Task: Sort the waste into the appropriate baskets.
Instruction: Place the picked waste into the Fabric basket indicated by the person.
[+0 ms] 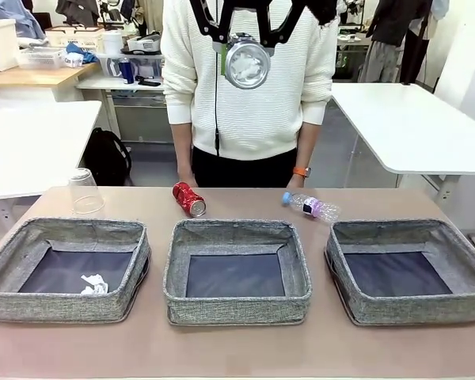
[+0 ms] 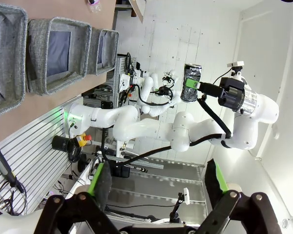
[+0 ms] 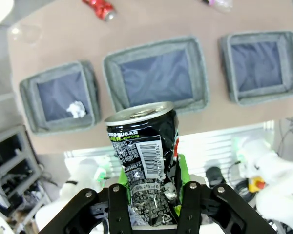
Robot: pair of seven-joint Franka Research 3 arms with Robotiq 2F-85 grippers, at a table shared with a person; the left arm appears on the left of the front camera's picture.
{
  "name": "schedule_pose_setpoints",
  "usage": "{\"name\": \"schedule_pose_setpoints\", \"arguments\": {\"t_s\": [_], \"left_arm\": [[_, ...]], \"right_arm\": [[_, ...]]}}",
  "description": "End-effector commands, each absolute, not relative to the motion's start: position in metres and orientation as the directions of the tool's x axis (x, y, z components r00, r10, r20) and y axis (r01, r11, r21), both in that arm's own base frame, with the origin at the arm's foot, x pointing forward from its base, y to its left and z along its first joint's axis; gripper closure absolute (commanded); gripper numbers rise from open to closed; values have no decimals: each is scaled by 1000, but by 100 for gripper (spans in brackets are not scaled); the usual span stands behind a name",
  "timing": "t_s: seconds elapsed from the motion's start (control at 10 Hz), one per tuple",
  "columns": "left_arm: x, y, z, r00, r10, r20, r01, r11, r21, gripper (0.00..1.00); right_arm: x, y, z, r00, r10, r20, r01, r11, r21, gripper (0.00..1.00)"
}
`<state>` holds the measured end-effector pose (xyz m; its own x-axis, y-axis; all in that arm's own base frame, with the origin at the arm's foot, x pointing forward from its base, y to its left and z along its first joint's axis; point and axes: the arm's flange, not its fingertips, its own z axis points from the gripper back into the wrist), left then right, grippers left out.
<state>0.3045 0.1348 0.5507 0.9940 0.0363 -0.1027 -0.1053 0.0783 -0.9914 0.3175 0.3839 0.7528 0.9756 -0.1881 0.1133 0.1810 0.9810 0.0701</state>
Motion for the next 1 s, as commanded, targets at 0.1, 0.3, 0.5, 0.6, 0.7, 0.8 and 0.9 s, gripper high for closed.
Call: {"name": "schedule_pose_setpoints", "arguments": {"t_s": [0.1, 0.3, 0.5, 0.6, 0.7, 0.8, 0.9], "left_arm": [[304, 135, 553, 996, 28, -90, -91, 63, -994, 0], [304, 135, 553, 996, 28, -90, -91, 63, -994, 0], [304, 135, 553, 996, 28, -90, -91, 63, -994, 0], [304, 135, 553, 996, 28, -90, -91, 63, -994, 0], [304, 135, 553, 996, 28, -90, -91, 63, -994, 0], [304, 135, 553, 996, 28, -90, -91, 63, -994, 0], [304, 135, 553, 996, 28, -90, -91, 63, -994, 0]], "right_arm": [[315, 381, 750, 975, -186, 125, 180, 982, 58, 59], [315, 381, 750, 975, -186, 125, 180, 982, 58, 59], [315, 381, 750, 975, -186, 125, 180, 982, 58, 59], [315, 381, 750, 975, -186, 125, 180, 982, 58, 59], [315, 381, 750, 975, -186, 125, 180, 982, 58, 59], [315, 381, 750, 975, -186, 125, 180, 982, 58, 59], [315, 381, 750, 975, -186, 125, 180, 982, 58, 59]]}}
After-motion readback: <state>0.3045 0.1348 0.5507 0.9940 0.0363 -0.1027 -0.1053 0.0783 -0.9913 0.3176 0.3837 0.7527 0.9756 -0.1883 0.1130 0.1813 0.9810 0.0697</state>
